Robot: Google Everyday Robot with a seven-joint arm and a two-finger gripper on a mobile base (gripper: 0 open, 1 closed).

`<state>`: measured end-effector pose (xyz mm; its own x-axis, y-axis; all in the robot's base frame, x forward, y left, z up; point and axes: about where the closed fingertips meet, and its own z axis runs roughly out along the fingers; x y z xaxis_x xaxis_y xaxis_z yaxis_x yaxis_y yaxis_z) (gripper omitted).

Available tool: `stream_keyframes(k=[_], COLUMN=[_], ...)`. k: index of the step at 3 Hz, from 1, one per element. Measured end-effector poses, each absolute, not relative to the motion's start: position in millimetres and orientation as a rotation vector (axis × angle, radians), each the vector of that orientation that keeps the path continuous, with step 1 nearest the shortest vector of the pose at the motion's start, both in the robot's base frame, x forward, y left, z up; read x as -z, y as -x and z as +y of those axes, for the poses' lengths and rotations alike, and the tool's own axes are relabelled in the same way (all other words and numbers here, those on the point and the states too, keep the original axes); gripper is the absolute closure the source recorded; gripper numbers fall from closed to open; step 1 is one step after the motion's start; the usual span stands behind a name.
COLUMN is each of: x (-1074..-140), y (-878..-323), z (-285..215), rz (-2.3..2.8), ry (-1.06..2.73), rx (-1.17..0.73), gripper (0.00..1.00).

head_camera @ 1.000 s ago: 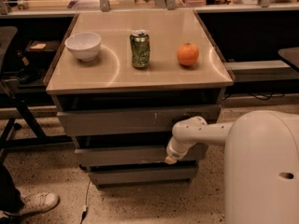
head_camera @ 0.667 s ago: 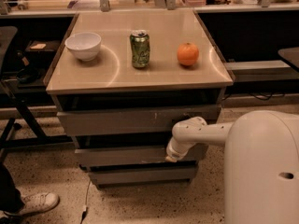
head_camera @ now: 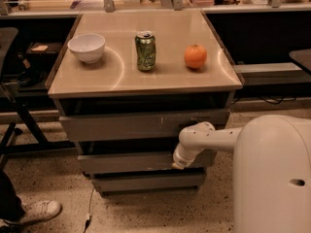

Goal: Open middle drawer

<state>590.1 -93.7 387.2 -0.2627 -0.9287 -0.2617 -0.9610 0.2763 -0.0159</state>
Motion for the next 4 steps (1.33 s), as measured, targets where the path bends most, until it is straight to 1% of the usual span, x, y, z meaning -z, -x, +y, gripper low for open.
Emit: stream_keyframes(k=[3, 4], x=[-406, -411], y=[-591, -574], z=[-95, -100], rz=[2.325, 2.359], ry=[1.755, 1.713], rx=[-0.215, -0.256], gripper=[1.0, 1.0])
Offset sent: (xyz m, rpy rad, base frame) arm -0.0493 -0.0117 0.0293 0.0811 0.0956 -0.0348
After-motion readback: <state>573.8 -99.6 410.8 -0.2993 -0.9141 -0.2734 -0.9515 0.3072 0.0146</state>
